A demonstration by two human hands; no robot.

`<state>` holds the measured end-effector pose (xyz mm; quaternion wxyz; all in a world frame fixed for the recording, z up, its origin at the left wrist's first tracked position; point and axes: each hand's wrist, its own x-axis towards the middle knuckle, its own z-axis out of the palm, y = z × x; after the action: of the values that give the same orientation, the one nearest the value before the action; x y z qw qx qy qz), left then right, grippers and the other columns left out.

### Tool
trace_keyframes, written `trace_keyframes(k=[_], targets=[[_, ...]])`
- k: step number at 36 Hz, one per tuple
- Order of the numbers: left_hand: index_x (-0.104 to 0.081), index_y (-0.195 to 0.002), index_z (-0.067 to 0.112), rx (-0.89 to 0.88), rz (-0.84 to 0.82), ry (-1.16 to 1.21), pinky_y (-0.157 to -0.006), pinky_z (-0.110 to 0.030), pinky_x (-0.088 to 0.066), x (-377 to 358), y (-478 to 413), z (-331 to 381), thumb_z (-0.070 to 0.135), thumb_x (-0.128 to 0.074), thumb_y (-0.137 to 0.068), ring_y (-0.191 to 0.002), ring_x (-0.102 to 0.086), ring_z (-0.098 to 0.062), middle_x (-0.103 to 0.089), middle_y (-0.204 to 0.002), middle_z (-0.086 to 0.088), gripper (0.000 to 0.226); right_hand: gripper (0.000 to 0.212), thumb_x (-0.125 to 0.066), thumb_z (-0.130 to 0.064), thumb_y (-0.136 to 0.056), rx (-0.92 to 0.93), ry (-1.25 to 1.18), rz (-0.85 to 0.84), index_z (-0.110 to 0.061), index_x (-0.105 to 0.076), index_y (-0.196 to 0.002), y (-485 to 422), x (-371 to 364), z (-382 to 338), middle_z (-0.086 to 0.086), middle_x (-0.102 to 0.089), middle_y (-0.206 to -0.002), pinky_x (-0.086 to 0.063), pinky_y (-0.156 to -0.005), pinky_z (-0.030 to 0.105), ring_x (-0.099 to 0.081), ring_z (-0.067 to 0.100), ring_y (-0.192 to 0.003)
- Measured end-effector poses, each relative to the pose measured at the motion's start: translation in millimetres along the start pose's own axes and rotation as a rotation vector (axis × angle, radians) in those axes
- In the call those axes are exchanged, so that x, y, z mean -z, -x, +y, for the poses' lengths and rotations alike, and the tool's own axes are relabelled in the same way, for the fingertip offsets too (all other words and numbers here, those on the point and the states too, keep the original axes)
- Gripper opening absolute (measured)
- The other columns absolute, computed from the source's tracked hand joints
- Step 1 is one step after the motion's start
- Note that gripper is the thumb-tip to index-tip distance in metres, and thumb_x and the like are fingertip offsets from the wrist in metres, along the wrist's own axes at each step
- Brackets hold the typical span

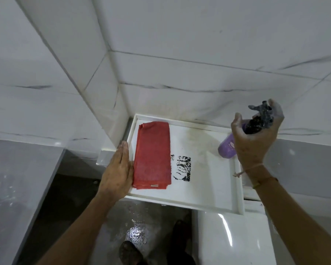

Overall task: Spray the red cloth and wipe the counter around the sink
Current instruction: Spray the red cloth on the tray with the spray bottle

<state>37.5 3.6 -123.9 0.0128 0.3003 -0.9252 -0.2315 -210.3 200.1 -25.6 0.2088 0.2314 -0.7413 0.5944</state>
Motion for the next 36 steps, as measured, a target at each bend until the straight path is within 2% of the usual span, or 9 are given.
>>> trace_keyframes(k=[2, 14, 19, 21, 23, 25, 27, 30, 36], targets=[[0.006, -0.15, 0.01, 0.0, -0.004, 0.006, -0.114, -0.031, -0.004, 0, -1, 0, 0.037, -0.023, -0.099, -0.146, -0.001, -0.017, 0.0, -0.161, -0.009, 0.064, 0.069, -0.074, -0.003, -0.072, -0.013, -0.036, -0.008, 0.017, -0.035, -0.124, 0, -3, 9, -0.012, -0.045, -0.109, -0.042, -0.084, 0.001, -0.054, -0.014, -0.098], [0.006, -0.15, 0.01, 0.002, 0.001, 0.008, -0.114, -0.031, -0.005, -2, -2, -3, 0.037, -0.022, -0.099, -0.143, 0.002, -0.011, -0.001, -0.161, -0.008, 0.064, 0.064, -0.069, -0.012, -0.077, -0.133, -0.019, 0.023, 0.007, -0.031, -0.125, 0, -3, 32, 0.011, -0.041, -0.116, -0.042, -0.089, 0.006, -0.05, -0.015, -0.102], [0.006, -0.149, 0.009, -0.002, -0.012, 0.001, -0.115, -0.031, -0.005, -1, -2, 0, 0.042, -0.017, -0.095, -0.147, -0.001, -0.017, -0.001, -0.161, -0.009, 0.067, 0.09, -0.075, -0.026, -0.075, -0.236, 0.094, -0.004, 0.009, -0.021, -0.138, 14, 4, 25, 0.008, -0.034, -0.127, -0.034, -0.095, 0.002, -0.041, -0.022, -0.111], [0.007, -0.149, 0.009, 0.004, -0.017, -0.001, -0.115, -0.031, -0.005, -1, -2, 0, 0.044, -0.016, -0.094, -0.146, 0.0, -0.016, 0.0, -0.161, -0.009, 0.069, 0.095, -0.071, -0.039, -0.075, -0.271, 0.188, 0.076, 0.011, -0.02, -0.139, 31, 10, 14, 0.017, -0.037, -0.127, -0.036, -0.098, 0.01, -0.041, -0.009, -0.115], [0.006, -0.149, 0.01, 0.009, -0.01, -0.002, -0.115, -0.03, -0.004, -1, -1, -1, 0.042, -0.018, -0.097, -0.146, 0.0, -0.016, 0.0, -0.161, -0.008, 0.066, 0.085, -0.058, -0.044, -0.083, -0.289, 0.258, 0.173, 0.013, -0.025, -0.137, 56, 13, 0, 0.025, -0.041, -0.118, -0.038, -0.1, 0.031, -0.044, 0.023, -0.111], [0.005, -0.15, 0.009, 0.001, 0.005, 0.006, -0.116, -0.03, -0.005, -1, -1, -1, 0.036, -0.023, -0.099, -0.147, -0.003, -0.017, -0.003, -0.161, -0.009, 0.064, 0.071, -0.052, -0.043, -0.087, -0.29, 0.3, 0.212, 0.01, -0.035, -0.131, 84, 12, -18, 0.029, -0.044, -0.113, -0.034, -0.097, 0.031, -0.042, 0.033, -0.104], [0.004, -0.15, 0.009, 0.0, 0.008, 0.013, -0.116, -0.029, -0.005, 1, -1, -1, 0.034, -0.025, -0.1, -0.147, -0.004, -0.018, -0.004, -0.161, -0.009, 0.063, 0.054, -0.054, -0.037, -0.085, -0.335, 0.282, 0.105, 0.001, -0.045, -0.122, 107, 2, -32, 0.018, -0.048, -0.108, -0.035, -0.086, 0.023, -0.044, 0.025, -0.095], [0.003, -0.149, 0.007, -0.008, 0.014, 0.012, -0.116, -0.03, -0.006, 2, 1, 0, 0.033, -0.026, -0.1, -0.148, -0.006, -0.02, -0.005, -0.161, -0.011, 0.063, 0.033, -0.057, -0.03, -0.088, -0.521, 0.219, -0.306, -0.012, -0.053, -0.115, 119, -31, -40, 0.003, -0.057, -0.102, -0.046, -0.076, 0.027, -0.057, 0.021, -0.09], [0.006, -0.149, 0.01, 0.007, 0.007, 0.005, -0.116, -0.029, -0.005, 3, 1, 4, 0.043, -0.016, -0.096, -0.148, -0.003, -0.019, -0.002, -0.161, -0.009, 0.066, 0.058, -0.054, -0.047, -0.089, -0.606, 0.48, -0.802, -0.001, -0.047, -0.125, 93, -103, -35, 0.018, -0.052, -0.126, -0.046, -0.095, 0.042, -0.053, 0.034, -0.115]])
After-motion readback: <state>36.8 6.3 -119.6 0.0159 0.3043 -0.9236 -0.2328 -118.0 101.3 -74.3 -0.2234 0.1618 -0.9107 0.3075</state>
